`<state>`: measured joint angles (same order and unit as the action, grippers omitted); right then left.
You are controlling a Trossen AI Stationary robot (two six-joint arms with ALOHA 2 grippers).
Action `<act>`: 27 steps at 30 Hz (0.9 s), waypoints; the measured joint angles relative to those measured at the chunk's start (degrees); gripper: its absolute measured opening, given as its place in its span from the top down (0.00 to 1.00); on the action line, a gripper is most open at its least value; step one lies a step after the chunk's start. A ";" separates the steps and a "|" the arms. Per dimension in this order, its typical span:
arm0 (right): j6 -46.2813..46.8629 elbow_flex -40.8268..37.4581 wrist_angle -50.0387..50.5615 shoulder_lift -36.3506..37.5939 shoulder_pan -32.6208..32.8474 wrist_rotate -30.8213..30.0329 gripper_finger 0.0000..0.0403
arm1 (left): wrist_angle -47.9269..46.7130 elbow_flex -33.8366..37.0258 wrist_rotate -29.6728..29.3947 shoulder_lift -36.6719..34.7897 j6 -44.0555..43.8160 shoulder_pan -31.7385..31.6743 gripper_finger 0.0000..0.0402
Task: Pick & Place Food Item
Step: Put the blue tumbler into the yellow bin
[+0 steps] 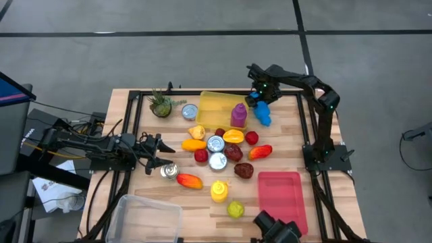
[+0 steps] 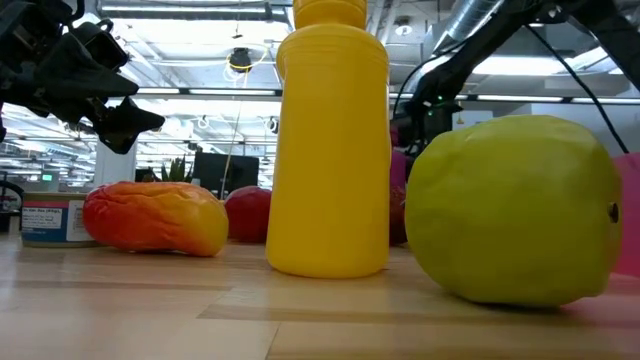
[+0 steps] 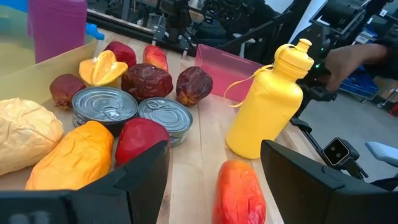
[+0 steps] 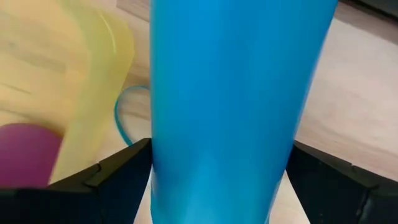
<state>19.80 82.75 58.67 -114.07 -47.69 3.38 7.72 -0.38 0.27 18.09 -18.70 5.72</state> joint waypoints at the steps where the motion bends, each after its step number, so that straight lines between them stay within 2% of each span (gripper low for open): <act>1: -0.83 -0.20 -0.01 0.03 0.05 -0.63 0.15 | 0.00 -0.01 0.02 0.01 0.00 0.00 0.39; 5: -1.98 -0.27 -0.32 -0.01 0.79 -2.99 0.17 | -0.02 0.02 0.00 0.04 0.00 0.00 0.39; 9: -2.58 -0.34 -1.06 -0.08 1.92 -5.76 0.27 | -0.02 0.01 0.00 0.03 0.00 0.00 0.39; 11: -2.92 -0.36 -1.11 -0.12 2.42 -6.15 0.36 | -0.01 0.01 0.00 0.02 0.00 0.00 0.39; 17: -3.35 -0.51 -0.92 0.67 2.80 -6.64 0.72 | 0.01 0.00 0.00 0.02 0.26 0.00 0.39; 19: -3.33 -0.70 -0.95 1.74 3.05 -6.88 0.80 | 0.01 -0.01 -0.01 0.03 0.46 0.00 0.39; 22: -3.31 -0.84 -0.61 4.31 3.02 -7.92 0.86 | 0.16 0.01 -0.02 0.02 0.68 0.00 0.39; 27: -3.16 -0.67 0.15 10.94 2.52 -8.04 0.86 | 0.66 0.01 -0.02 0.04 1.91 0.00 0.39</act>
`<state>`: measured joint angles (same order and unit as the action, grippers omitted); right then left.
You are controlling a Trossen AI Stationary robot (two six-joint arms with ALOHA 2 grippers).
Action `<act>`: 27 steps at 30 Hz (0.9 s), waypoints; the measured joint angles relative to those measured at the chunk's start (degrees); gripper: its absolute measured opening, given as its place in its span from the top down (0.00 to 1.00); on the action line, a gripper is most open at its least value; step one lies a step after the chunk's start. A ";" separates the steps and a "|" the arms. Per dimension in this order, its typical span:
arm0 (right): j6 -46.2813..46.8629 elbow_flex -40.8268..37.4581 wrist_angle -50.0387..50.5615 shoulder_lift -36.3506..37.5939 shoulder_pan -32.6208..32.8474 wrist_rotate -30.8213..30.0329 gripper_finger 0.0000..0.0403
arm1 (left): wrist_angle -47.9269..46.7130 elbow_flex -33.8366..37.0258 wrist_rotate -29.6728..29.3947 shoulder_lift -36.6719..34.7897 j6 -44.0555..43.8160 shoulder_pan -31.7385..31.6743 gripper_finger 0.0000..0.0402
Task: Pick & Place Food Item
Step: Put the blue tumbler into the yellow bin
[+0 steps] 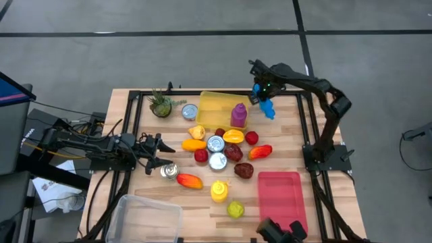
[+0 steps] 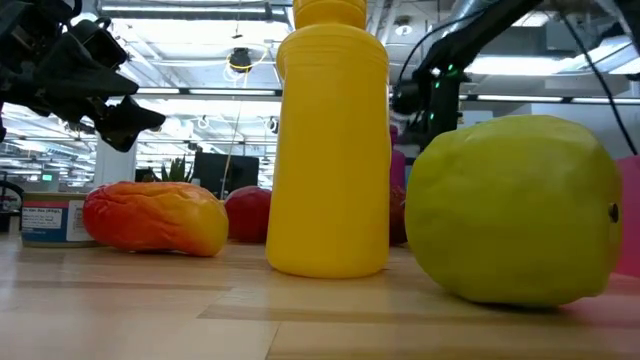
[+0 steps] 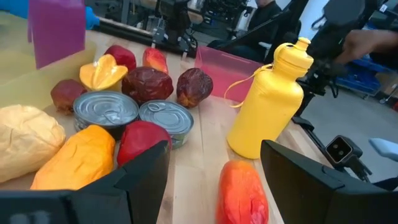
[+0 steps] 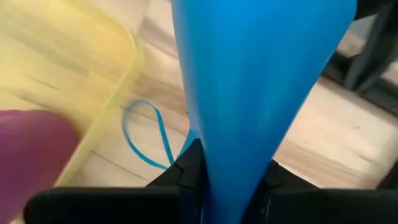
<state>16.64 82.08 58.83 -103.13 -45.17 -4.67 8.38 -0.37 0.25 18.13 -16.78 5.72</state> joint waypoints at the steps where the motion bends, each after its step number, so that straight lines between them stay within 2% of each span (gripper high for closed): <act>1: 0.24 -0.02 -0.04 1.54 0.00 -0.11 0.86 | 0.50 -0.01 -0.14 -0.02 0.06 0.00 0.39; 8: 0.35 0.04 -4.63 13.47 1.24 -0.05 0.86 | 7.02 0.00 -2.13 0.00 3.23 0.00 0.39; 15: -2.20 0.07 -20.94 23.34 6.74 0.33 0.86 | 20.29 0.00 -7.94 3.36 9.02 -0.02 0.39; 20: -4.81 0.20 -37.41 24.89 12.40 1.76 0.86 | 36.96 0.00 -9.94 11.82 13.59 -0.23 0.39; 27: -7.53 0.20 -56.64 18.76 19.17 4.10 0.86 | 58.45 -0.87 -9.74 31.35 11.37 -6.00 0.38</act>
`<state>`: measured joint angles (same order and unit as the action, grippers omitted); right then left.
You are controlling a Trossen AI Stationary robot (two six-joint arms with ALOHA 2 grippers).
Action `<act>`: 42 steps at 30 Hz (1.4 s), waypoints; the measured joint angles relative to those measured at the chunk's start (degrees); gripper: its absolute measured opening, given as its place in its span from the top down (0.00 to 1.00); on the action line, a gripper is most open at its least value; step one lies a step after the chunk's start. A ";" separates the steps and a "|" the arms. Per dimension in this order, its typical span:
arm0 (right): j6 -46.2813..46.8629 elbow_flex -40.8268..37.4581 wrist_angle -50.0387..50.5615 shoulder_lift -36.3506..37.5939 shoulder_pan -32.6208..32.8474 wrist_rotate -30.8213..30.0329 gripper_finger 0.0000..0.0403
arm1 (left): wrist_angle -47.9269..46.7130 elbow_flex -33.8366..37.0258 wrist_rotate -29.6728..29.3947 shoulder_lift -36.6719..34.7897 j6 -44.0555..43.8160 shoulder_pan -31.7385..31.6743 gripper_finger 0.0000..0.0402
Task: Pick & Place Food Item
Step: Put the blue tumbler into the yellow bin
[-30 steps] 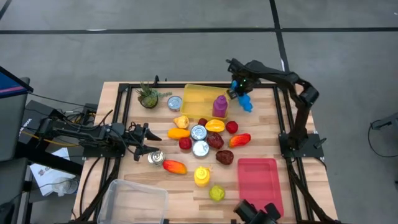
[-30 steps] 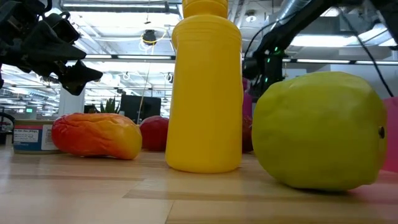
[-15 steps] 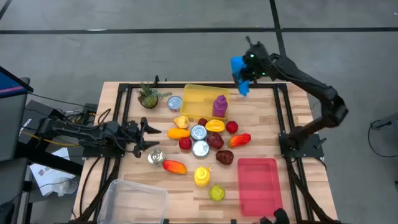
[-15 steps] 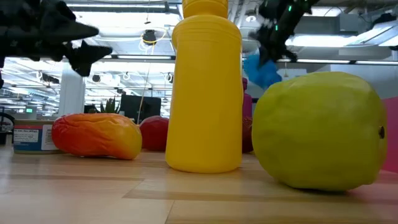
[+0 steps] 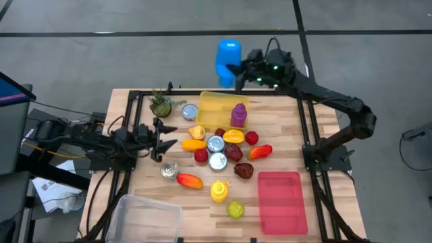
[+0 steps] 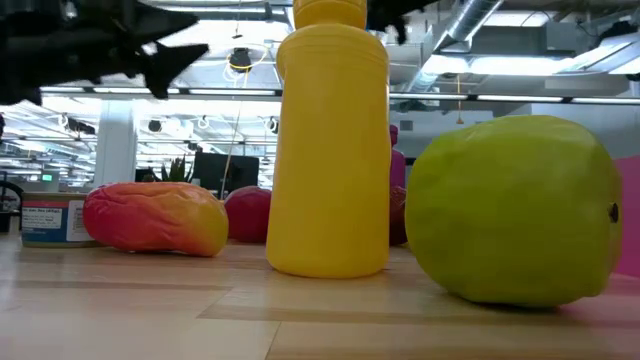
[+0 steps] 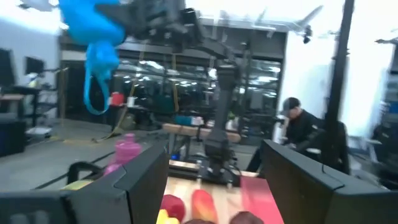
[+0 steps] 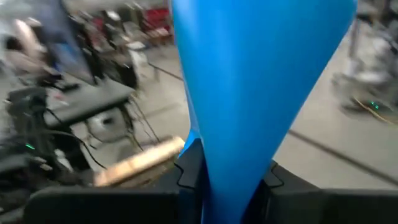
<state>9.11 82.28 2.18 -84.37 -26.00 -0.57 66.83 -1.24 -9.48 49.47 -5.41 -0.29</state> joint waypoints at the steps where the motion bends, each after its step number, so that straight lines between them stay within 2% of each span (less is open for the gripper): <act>1: -0.44 0.00 -3.52 -1.39 0.91 1.15 0.86 | 2.59 -0.87 0.82 3.21 -1.05 -1.18 0.38; 7: -0.72 -0.02 -20.06 -8.56 4.08 6.90 0.86 | 13.84 -7.90 3.33 22.28 -4.94 -6.83 0.32; 12: -0.82 -0.04 -24.77 -11.94 5.41 8.27 0.86 | 18.27 -10.99 3.35 32.05 -4.96 -11.34 0.31; 18: -0.73 0.00 -21.85 -12.36 5.68 12.33 0.86 | 18.63 -12.14 3.40 31.45 -5.00 -14.35 0.31; 23: -1.49 -0.05 -11.84 -11.99 5.75 14.41 0.86 | 16.58 -12.15 5.07 21.64 -0.34 -14.48 0.31; 28: -6.08 -0.04 -1.09 -11.82 5.73 14.77 0.86 | 1.96 -12.22 6.94 7.64 0.64 -14.48 0.31; 33: -9.47 -0.02 5.67 -12.43 6.21 17.20 0.87 | -26.79 -16.58 7.61 -4.48 1.00 -15.89 0.31; 37: -10.85 -0.02 8.37 -12.38 7.10 18.61 0.87 | -46.95 -22.57 9.13 -9.32 2.83 -15.88 0.31; 42: -12.48 -0.02 9.08 -12.48 9.48 18.73 0.87 | -66.36 -31.36 10.43 -11.32 5.32 -15.81 0.31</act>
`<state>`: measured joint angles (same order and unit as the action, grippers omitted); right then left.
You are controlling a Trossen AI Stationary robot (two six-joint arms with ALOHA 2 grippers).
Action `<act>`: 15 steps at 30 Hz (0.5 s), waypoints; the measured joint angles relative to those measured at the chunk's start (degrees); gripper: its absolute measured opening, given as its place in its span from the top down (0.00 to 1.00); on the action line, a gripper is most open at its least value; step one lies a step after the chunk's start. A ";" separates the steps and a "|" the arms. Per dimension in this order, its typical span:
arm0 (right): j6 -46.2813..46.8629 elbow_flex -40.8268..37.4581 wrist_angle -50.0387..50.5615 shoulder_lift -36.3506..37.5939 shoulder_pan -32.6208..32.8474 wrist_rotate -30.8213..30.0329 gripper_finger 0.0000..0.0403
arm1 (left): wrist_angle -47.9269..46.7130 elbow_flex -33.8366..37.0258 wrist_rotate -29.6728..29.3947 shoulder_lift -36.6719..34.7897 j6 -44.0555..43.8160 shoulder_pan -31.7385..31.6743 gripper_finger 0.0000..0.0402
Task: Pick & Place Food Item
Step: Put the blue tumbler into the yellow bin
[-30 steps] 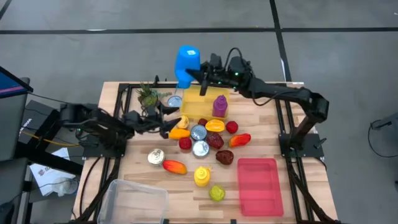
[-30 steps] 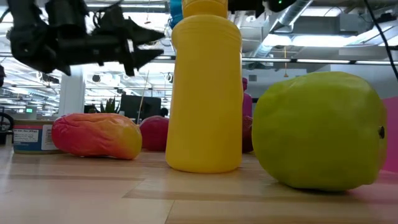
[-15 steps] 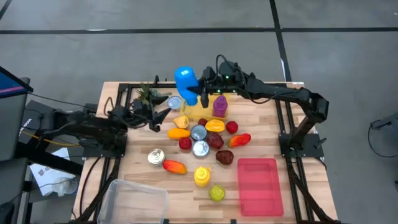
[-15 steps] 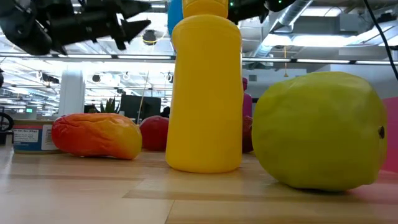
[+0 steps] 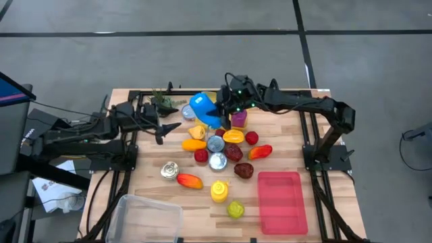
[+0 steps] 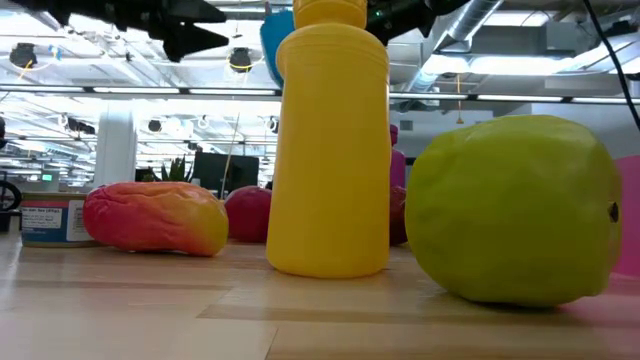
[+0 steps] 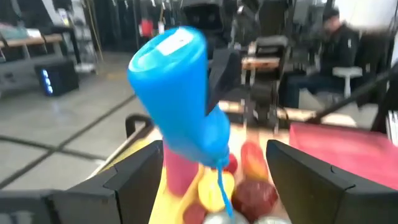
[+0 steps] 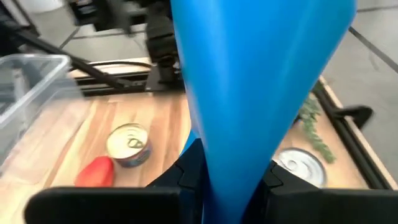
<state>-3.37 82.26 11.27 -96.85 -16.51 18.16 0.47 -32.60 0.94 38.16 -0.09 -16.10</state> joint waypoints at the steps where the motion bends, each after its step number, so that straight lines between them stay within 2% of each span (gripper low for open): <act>1: -0.52 0.00 -0.11 0.01 0.66 0.01 0.87 | -2.87 -1.57 0.04 0.13 0.13 0.00 0.31; 7: -2.70 2.11 1.14 -3.94 3.87 0.03 0.90 | -11.44 -8.32 0.52 3.12 1.37 -0.06 0.31; 11: -2.72 6.24 1.33 -8.66 4.55 -0.12 0.91 | -15.81 -13.08 6.23 6.51 1.37 -0.07 0.31; 15: -3.36 10.58 3.77 -13.12 4.48 0.33 0.90 | -25.05 -17.53 6.22 10.45 1.77 -0.07 0.31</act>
<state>-6.73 92.84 15.04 -109.97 -12.03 18.49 -24.57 -50.13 7.16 48.61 1.68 -16.16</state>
